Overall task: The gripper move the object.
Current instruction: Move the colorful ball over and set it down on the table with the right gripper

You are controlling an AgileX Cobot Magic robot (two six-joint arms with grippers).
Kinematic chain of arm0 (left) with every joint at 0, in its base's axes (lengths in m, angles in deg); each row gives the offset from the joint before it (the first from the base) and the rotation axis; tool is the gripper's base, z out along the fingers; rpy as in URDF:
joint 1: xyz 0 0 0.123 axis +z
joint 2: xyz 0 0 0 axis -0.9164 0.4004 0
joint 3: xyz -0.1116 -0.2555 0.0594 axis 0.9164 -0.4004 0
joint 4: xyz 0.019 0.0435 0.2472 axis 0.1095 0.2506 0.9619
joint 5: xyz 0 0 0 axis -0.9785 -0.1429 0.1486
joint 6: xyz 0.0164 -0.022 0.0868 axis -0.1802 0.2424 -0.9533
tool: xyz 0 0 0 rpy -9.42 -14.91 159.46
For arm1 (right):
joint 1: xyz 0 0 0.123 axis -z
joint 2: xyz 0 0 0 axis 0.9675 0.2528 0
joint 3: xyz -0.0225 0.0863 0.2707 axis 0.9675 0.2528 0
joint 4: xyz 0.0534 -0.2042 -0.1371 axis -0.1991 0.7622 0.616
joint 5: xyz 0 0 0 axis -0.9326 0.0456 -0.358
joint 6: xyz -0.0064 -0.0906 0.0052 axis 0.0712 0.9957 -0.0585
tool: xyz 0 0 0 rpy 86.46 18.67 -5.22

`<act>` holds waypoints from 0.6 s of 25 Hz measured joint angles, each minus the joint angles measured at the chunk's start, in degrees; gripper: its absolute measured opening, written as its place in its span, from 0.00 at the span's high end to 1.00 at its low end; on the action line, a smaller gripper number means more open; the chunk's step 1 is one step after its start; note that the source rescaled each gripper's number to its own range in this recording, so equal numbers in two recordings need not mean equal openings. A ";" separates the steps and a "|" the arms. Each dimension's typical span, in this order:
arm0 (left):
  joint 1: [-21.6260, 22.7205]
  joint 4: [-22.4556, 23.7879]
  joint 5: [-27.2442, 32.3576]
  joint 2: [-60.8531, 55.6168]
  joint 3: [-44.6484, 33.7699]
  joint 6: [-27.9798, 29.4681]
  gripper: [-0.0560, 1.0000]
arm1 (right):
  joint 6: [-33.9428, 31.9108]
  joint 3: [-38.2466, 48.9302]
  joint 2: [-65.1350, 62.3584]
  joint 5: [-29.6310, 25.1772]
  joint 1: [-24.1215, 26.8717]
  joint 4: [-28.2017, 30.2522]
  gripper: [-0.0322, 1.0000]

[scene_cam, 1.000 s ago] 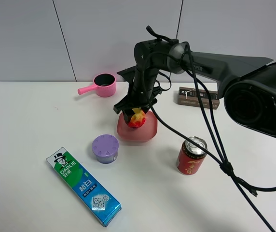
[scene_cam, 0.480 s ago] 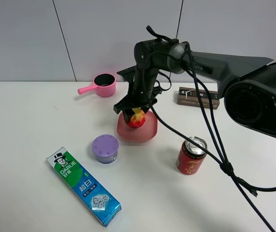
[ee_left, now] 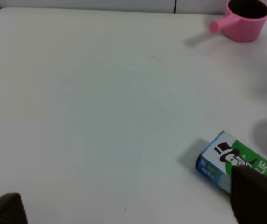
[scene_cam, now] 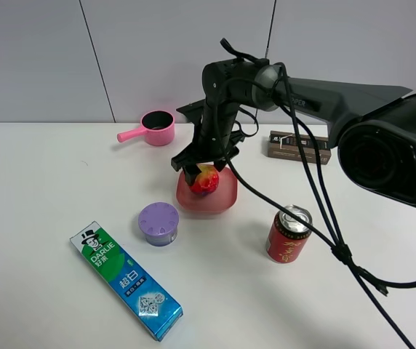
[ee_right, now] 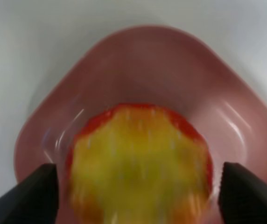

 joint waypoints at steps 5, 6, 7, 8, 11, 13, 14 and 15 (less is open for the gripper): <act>0.00 0.00 0.00 0.00 0.00 0.00 0.00 | -0.63 0.00 0.00 0.00 0.00 0.00 0.04; 0.00 0.00 0.00 0.00 0.00 0.00 0.00 | -0.63 0.00 0.00 0.00 0.00 0.00 0.03; 0.00 0.00 0.00 0.00 0.00 0.00 0.00 | -0.63 0.00 0.00 0.00 0.00 0.00 0.02; 0.00 0.00 0.00 0.00 0.00 0.00 0.00 | -0.63 0.00 0.00 0.00 0.00 0.00 0.02; 0.00 0.00 0.00 0.00 0.00 0.00 0.00 | -0.65 0.00 -0.38 -0.02 0.00 0.00 0.01; 0.00 0.00 0.00 0.00 0.00 0.00 0.00 | -0.65 0.00 -1.37 -0.07 0.00 0.00 0.01; 0.00 0.00 0.00 0.00 0.00 0.00 0.00 | -0.65 0.00 -2.24 -0.07 0.00 0.07 0.01; 0.00 0.00 0.00 0.00 0.00 0.00 0.00 | -0.65 0.00 -3.24 -0.07 0.00 0.35 0.01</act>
